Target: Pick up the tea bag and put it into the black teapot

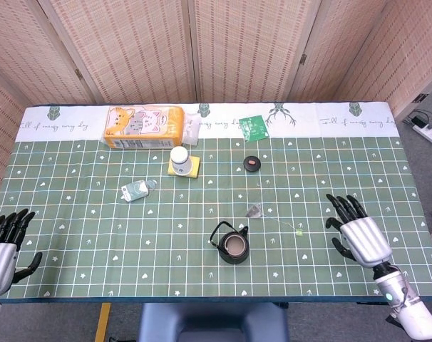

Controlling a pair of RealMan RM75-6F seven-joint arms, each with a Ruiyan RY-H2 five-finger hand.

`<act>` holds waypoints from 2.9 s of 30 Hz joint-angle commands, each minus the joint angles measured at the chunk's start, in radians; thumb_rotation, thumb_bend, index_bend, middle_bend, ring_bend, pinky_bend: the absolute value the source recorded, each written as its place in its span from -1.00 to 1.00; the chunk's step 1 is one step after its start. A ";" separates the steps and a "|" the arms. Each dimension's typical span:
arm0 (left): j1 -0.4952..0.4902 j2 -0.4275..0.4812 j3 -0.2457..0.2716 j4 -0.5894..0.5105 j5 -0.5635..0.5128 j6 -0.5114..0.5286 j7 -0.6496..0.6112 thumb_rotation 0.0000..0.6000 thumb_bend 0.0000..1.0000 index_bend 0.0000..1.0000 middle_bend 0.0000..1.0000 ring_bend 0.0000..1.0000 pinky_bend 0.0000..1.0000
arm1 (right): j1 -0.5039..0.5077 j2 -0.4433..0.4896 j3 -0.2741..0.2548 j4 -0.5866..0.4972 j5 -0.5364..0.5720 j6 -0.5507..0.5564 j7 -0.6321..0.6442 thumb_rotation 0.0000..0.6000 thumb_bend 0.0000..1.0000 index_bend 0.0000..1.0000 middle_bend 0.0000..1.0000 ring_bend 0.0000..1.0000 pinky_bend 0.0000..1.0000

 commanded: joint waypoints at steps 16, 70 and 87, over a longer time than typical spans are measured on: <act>-0.003 0.031 -0.001 0.000 0.003 -0.008 -0.091 1.00 -0.31 -1.00 -1.00 -1.00 -1.00 | 0.137 -0.263 0.046 0.192 0.223 -0.208 -0.172 1.00 -0.14 -0.14 -1.00 -1.00 -1.00; 0.008 0.050 0.008 0.008 0.050 0.036 -0.168 1.00 -0.31 -1.00 -1.00 -1.00 -1.00 | 0.202 -0.408 0.013 0.282 0.382 -0.229 -0.310 1.00 -0.14 0.04 -1.00 -1.00 -1.00; 0.009 0.056 0.019 0.025 0.089 0.057 -0.215 1.00 -0.31 -1.00 -1.00 -1.00 -1.00 | 0.206 -0.424 0.008 0.293 0.394 -0.215 -0.338 1.00 -0.14 0.27 -1.00 -0.99 -1.00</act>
